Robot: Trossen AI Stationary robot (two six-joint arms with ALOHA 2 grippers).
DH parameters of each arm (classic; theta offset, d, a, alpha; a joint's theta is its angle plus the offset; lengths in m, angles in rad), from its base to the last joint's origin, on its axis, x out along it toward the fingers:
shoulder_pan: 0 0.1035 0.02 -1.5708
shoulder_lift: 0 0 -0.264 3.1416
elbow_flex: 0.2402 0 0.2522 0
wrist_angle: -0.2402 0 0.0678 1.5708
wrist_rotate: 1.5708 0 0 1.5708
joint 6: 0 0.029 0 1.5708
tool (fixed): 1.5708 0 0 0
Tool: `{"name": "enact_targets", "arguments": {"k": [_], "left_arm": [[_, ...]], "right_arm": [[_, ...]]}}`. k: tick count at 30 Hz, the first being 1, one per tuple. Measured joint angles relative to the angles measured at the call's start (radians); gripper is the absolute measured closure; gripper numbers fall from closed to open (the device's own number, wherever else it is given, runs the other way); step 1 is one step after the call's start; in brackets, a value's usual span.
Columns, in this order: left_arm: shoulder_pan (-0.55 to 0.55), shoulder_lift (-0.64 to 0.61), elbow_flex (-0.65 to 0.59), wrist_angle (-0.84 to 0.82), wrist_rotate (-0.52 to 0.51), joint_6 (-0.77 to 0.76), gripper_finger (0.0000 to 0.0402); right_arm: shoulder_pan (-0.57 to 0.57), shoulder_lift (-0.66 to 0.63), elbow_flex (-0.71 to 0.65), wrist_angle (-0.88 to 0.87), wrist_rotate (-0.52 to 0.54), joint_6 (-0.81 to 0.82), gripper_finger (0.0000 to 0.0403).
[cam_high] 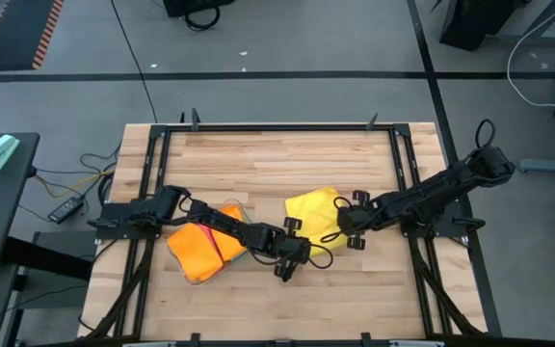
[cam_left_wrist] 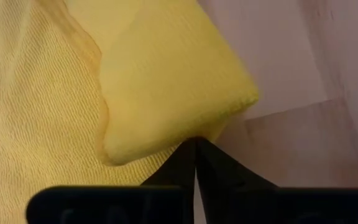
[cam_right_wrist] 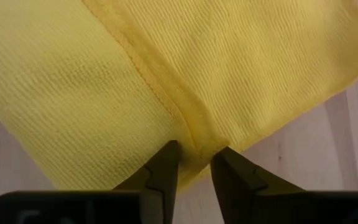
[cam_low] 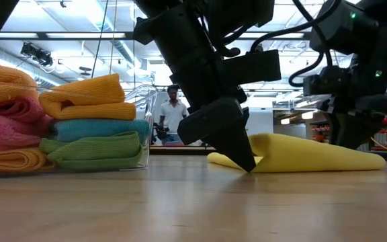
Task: Fold microfiber towels
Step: Fold the yellow microfiber cloth
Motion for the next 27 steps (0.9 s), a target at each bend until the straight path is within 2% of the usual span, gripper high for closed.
{"name": "enact_targets", "arguments": {"k": [11,17,24,27], "left_arm": [[-0.004,-0.031,-0.004,-0.043,0.017,-0.023,0.0373],[-0.006,-0.105,-0.006,-0.134,0.03,-0.022,0.0384],[-0.011,-0.122,-0.005,-0.12,0.037,-0.025,0.0387],[-0.011,-0.123,-0.004,-0.132,-0.002,-0.038,0.0383]], "right_arm": [[-0.011,0.0,0.059,-0.093,0.008,0.005,0.028],[-0.011,0.0,0.063,-0.083,0.021,-0.017,0.0263],[-0.012,0.0,0.051,0.0,0.022,-0.081,0.0258],[-0.012,0.0,0.05,0.009,0.022,-0.096,0.0258]]}}
